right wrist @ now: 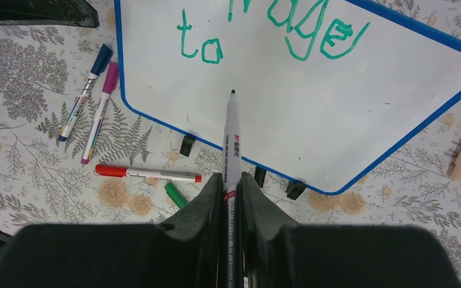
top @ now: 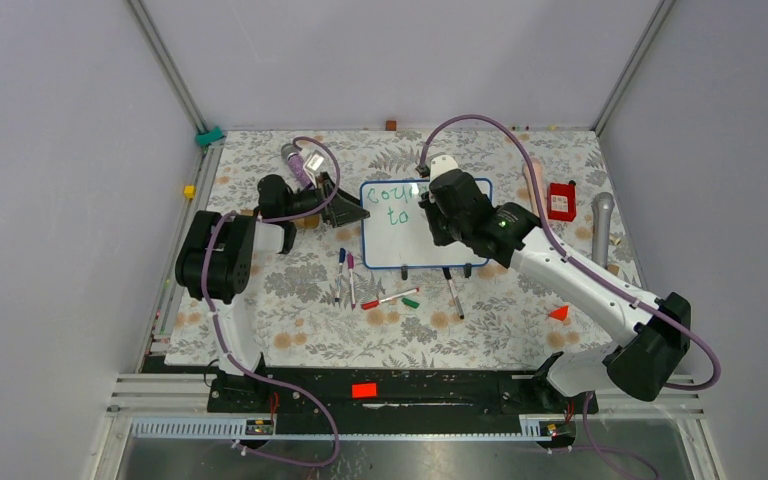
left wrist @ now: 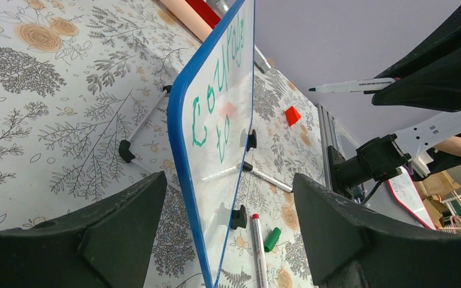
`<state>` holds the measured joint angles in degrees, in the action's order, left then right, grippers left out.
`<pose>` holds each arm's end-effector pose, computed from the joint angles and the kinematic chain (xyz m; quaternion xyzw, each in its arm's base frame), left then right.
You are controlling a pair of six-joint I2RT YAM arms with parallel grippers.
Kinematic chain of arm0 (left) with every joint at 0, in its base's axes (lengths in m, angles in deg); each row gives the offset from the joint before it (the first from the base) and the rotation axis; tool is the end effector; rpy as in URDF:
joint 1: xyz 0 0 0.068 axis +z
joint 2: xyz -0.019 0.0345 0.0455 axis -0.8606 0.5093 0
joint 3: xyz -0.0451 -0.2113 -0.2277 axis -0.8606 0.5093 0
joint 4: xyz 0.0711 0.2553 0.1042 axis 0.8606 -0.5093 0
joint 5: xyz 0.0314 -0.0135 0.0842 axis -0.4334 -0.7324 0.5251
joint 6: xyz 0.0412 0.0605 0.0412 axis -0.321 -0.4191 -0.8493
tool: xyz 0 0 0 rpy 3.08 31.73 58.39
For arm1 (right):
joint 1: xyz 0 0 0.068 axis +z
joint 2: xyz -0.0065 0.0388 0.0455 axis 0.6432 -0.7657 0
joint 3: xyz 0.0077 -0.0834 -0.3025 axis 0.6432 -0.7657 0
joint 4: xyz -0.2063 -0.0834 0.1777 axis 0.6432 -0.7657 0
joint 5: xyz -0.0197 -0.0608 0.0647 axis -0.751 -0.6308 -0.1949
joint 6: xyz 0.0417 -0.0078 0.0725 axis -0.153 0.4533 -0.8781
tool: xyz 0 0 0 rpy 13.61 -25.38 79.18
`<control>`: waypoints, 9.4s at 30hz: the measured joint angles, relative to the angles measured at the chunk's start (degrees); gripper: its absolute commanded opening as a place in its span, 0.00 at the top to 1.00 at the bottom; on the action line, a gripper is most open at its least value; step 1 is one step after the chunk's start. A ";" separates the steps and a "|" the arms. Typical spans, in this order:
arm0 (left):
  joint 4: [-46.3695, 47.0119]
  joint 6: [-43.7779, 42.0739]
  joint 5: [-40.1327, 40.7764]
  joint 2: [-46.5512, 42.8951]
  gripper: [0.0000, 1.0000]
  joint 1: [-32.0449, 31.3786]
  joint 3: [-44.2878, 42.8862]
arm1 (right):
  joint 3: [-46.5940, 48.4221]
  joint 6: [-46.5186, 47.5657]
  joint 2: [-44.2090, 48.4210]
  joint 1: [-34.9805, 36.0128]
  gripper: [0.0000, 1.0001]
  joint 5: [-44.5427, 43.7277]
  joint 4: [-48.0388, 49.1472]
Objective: Write a sentence on the whiteboard
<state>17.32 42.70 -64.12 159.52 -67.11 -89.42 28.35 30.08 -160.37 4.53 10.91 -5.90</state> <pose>0.4057 -0.1237 0.2031 0.2210 0.6580 -0.6036 0.3923 0.2655 0.2338 0.3662 -0.2089 0.8626 0.0944 0.4509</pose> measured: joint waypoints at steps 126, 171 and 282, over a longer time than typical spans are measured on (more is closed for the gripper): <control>-5.60 -4.26 -2.86 1.88 1.00 -1.97 -3.39 | -5.16 2.58 -12.35 7.23 1.00 -8.17 6.47; -5.64 -4.28 -2.99 1.88 1.00 -1.97 -3.41 | -9.70 2.60 -4.50 7.10 1.00 -8.83 10.25; -6.38 -4.28 -3.93 2.03 1.00 -1.97 -4.02 | -14.67 -0.55 3.91 -0.48 1.00 -3.34 5.70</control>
<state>10.94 38.42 -68.06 161.56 -69.08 -93.44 13.68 29.53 -156.45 4.05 7.56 -0.20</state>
